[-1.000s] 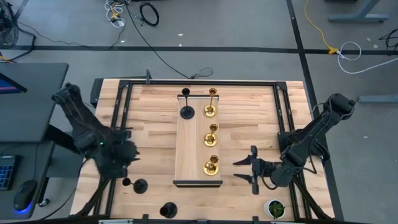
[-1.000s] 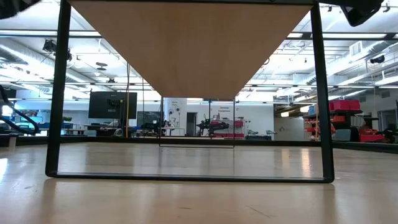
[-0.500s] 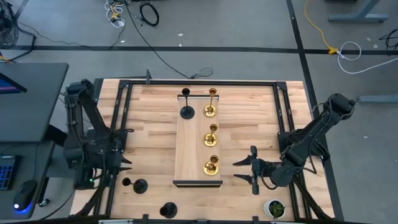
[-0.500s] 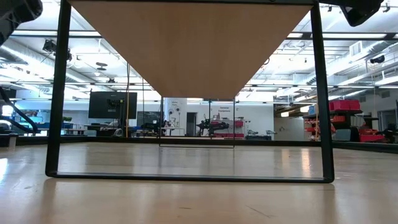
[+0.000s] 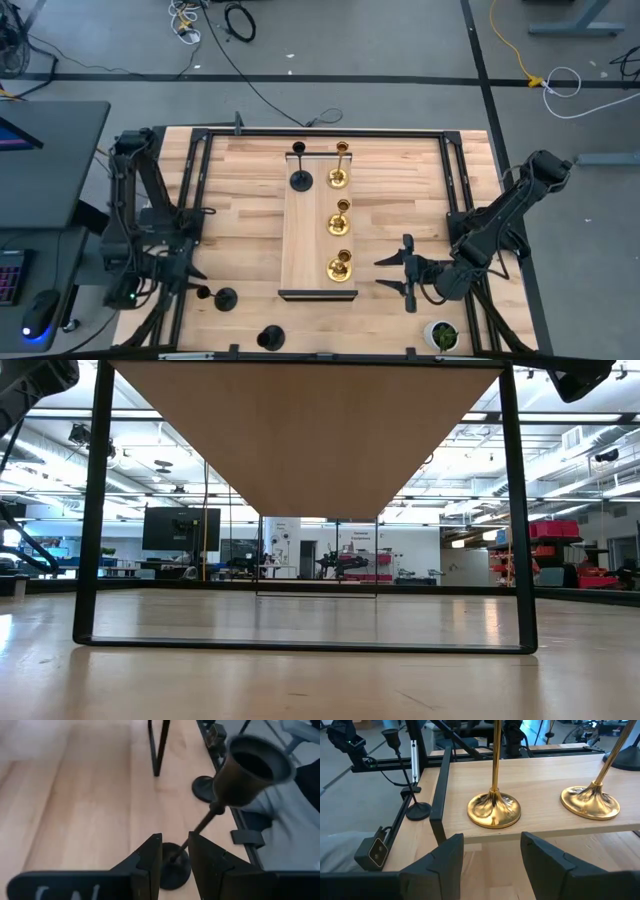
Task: Pick & Place candle stick holders
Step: Put the left black candle holder on the shelf aligned with the other black candle holder
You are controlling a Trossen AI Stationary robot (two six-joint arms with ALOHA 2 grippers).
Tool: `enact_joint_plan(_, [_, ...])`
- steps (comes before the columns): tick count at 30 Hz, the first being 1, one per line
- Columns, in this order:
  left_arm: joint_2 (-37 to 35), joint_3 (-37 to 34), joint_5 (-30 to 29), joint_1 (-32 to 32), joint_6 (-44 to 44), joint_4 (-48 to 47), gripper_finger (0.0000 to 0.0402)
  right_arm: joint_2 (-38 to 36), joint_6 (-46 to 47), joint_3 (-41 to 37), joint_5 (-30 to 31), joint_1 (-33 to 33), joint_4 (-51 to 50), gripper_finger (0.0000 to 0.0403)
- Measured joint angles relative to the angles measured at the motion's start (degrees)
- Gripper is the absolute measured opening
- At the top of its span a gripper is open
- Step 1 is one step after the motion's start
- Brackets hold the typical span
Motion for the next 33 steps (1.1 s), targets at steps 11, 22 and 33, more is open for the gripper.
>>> enact_joint_plan(11, [0.07,-4.75,-0.57,0.00,2.93,10.28,0.0096,0.02,-0.07,0.00,0.71,0.00,0.00,0.0196])
enact_joint_plan(22, [0.05,-4.75,-2.28,0.13,9.15,17.17,0.0096,0.02,0.00,0.00,1.20,0.00,0.02,0.0196])
enact_joint_plan(33, [1.90,-4.75,-6.23,0.25,12.50,18.93,0.0096,0.02,0.00,0.00,1.07,0.00,0.02,0.0196])
